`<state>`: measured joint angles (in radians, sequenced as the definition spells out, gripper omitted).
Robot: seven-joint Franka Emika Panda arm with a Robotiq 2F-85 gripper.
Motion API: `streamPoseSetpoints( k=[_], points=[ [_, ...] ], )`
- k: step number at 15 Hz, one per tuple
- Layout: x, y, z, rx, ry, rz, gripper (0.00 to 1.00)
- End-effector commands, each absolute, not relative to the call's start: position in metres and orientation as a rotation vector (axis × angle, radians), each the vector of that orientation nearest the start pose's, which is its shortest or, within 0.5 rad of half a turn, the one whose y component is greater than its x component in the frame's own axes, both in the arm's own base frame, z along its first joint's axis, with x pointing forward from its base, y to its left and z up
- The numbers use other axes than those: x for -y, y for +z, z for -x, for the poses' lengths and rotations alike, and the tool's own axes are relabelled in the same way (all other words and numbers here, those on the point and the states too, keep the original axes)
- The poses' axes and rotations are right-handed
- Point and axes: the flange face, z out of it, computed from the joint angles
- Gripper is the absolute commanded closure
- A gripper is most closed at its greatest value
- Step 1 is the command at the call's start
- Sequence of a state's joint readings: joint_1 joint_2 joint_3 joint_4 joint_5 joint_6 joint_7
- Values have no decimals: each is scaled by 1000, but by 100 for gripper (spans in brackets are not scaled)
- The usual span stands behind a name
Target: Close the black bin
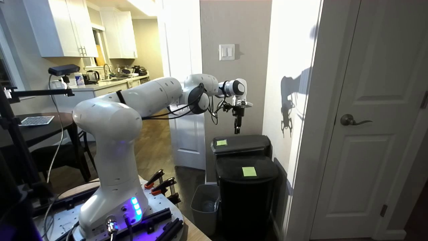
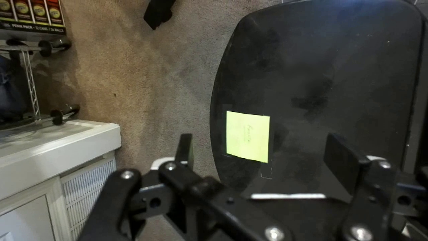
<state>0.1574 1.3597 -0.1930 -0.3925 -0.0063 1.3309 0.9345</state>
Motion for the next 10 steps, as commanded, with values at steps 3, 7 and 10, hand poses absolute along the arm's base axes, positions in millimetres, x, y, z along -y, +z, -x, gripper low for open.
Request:
streamPoseSetpoints(
  k=[3, 7, 10],
  points=[
    [-66, 202, -753, -1437, 477, 3161, 0],
    [-67, 201, -753, -1432, 481, 3158, 0],
    [-68, 201, -753, -1431, 481, 3158, 0]
  ],
)
